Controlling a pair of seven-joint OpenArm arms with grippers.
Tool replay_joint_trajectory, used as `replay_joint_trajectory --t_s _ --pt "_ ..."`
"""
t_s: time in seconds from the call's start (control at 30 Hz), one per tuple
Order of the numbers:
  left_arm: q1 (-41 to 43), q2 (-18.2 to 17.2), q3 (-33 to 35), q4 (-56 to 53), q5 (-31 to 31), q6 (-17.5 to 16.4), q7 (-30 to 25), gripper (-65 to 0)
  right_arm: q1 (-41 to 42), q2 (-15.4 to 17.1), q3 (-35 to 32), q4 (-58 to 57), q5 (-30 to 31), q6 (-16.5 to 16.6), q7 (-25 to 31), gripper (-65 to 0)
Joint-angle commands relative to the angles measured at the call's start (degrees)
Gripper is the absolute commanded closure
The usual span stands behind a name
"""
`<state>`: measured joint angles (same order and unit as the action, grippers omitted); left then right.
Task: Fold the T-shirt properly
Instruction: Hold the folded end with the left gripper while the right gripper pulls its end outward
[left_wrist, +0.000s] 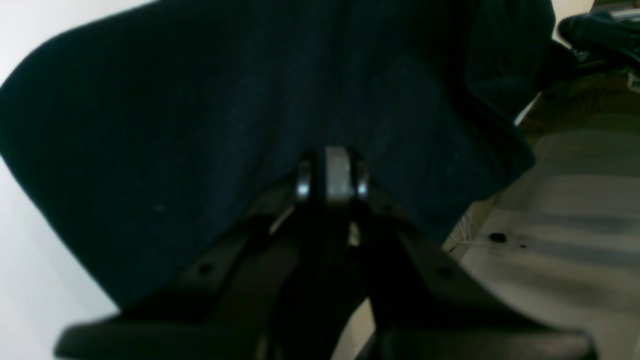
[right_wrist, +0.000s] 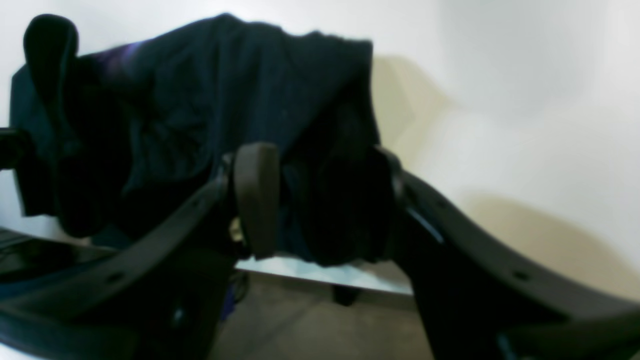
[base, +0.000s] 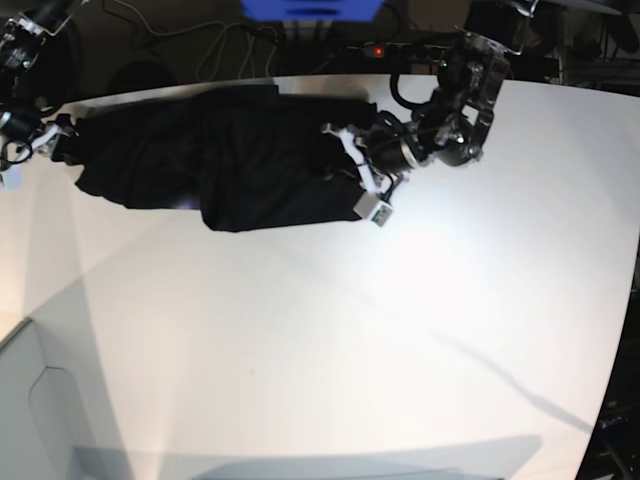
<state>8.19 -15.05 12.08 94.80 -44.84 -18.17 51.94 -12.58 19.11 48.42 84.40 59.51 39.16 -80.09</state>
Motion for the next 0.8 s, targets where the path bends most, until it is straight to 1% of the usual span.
replay_joint_trajectory --t_s 0.0,0.2,0.3,0.5,0.7,0.77 --pt "-0.14 -0.03 -0.25 0.71 -0.92 -0.42 -1.00 -3.5 0.40 1.15 0.32 -0.05 1.90 0.84 0.93 -29.0" --pt "0.47 -0.03 -0.25 0.36 -0.92 -0.42 -1.00 -3.5 2.07 1.41 1.99 -6.47 2.08 0.84 0.93 -29.1" --pt "0.47 -0.03 -0.25 -1.05 -0.92 -0.42 -1.00 -3.5 2.07 1.41 2.96 -7.35 2.08 0.84 0.93 -29.3" --pt "0.39 0.06 -0.25 -1.49 -0.92 -0.42 -1.00 -3.5 2.95 2.03 2.96 -7.35 2.08 0.84 0.93 -37.3" --pt "0.39 0.15 -0.25 -1.57 -0.92 -0.42 -1.00 -3.5 3.22 1.77 2.96 -7.52 2.08 0.84 0.75 -37.7" --pt "0.39 0.15 -0.25 -1.57 -0.92 -0.42 -1.00 -3.5 3.22 1.15 2.96 -7.52 2.08 0.84 0.75 -40.4"
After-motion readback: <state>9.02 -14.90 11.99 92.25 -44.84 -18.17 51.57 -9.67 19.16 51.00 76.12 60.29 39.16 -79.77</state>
